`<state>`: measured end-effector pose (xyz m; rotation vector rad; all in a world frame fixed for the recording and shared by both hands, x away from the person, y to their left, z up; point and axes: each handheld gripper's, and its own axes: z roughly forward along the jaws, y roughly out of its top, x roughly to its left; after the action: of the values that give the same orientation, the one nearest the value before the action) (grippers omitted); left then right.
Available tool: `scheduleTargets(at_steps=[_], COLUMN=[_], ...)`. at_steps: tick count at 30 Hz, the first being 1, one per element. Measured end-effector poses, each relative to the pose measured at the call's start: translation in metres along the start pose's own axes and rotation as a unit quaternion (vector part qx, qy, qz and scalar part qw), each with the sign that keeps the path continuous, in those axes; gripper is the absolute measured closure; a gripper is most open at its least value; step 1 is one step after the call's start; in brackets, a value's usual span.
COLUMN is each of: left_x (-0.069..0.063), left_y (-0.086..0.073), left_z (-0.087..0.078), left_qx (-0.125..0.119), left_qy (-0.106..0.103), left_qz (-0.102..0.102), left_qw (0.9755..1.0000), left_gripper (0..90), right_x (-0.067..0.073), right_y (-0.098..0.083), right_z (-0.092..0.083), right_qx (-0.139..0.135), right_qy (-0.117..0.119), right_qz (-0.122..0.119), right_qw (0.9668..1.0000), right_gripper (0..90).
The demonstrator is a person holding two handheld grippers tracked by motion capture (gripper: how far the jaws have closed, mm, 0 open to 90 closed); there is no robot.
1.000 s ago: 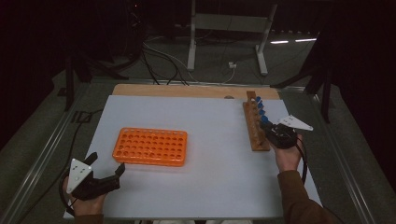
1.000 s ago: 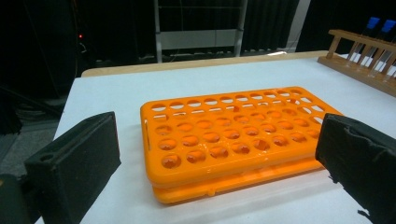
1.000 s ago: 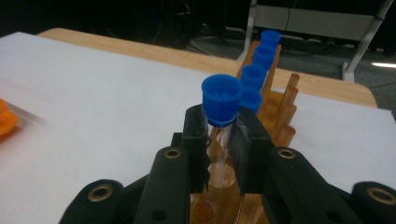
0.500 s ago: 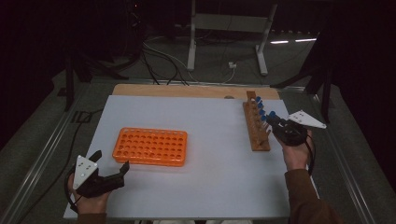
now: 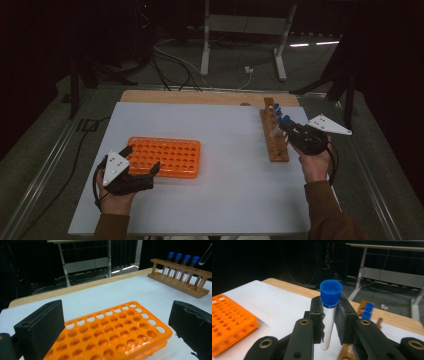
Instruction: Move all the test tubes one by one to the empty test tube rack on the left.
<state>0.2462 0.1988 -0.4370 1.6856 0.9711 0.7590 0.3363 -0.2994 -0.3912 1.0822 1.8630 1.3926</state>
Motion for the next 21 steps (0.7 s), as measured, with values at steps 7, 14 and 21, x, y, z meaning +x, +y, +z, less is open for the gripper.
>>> scheduleTargets(at_steps=[7,14,21], left_x=[-0.01,-0.025,-0.037], left_y=[0.009,0.022,0.034], left_z=[0.019,0.038,0.057], left_qx=[0.007,0.005,0.006], left_qy=[-0.021,-0.039,-0.051], left_qz=[-0.007,-0.002,0.013], left_qw=[0.9997,0.9992,0.9986], left_gripper=[1.2,1.3,1.8], right_x=[0.013,0.033,0.05], right_y=[-0.003,-0.002,-0.002], right_z=[0.011,0.022,0.031], right_qx=[0.0,0.008,0.013], right_qy=[0.027,0.052,0.073], right_qz=[0.007,-0.004,-0.016], right_qw=[0.9996,0.9986,0.9971], right_gripper=[77.0,77.0,77.0])
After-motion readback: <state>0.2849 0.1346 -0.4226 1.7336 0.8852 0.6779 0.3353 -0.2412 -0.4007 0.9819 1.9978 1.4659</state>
